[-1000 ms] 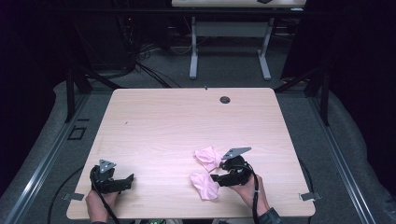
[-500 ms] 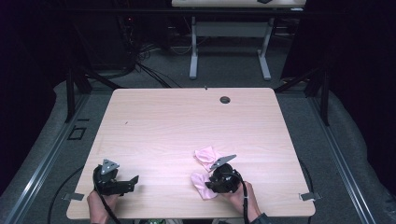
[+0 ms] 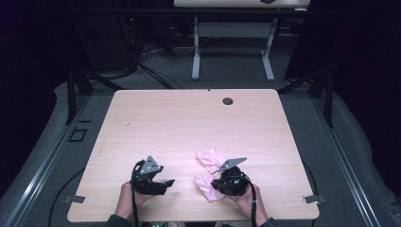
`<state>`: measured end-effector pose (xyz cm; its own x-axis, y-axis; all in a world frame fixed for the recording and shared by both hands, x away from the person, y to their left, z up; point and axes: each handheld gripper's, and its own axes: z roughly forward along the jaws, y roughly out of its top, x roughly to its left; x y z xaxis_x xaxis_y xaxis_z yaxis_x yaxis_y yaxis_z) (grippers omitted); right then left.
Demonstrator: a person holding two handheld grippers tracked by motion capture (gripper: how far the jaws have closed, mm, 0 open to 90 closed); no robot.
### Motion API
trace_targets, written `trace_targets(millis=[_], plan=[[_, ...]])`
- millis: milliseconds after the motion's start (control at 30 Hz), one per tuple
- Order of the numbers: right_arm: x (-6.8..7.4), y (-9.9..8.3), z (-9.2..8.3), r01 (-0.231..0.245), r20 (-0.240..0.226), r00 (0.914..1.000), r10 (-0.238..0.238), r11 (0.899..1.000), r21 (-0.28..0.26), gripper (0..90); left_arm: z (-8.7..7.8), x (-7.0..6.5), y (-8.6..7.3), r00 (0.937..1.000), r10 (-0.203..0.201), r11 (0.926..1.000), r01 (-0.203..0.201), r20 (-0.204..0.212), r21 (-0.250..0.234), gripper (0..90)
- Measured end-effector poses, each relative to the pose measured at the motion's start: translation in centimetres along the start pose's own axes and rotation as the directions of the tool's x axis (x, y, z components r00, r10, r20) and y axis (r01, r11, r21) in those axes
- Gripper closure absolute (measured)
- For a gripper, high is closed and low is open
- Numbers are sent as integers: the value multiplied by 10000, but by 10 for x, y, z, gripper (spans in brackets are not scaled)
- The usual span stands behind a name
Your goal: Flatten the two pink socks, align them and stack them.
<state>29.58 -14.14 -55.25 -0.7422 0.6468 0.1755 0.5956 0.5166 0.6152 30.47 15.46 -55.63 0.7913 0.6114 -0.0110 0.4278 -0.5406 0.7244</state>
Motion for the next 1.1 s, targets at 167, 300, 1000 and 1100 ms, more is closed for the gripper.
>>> trace_targets(millis=[167,300,1000,1100], plan=[[-3,0,-7,62,15,10000,-61,9998,-213,838,25,-12,19,9882,1106,9938,-1115,1060,27,353],[-3,4,-15,261,48,9997,-260,9991,-325,838,38,-18,30,9710,1549,9879,-1508,1821,-362,380],[1,12,-49,557,593,9971,-486,9907,-1240,841,54,-31,51,9497,1158,9881,-803,2908,-1310,877],[9,18,-61,551,548,9974,-470,9859,-1579,843,33,-32,56,9486,781,9919,-429,3066,-1199,877]])
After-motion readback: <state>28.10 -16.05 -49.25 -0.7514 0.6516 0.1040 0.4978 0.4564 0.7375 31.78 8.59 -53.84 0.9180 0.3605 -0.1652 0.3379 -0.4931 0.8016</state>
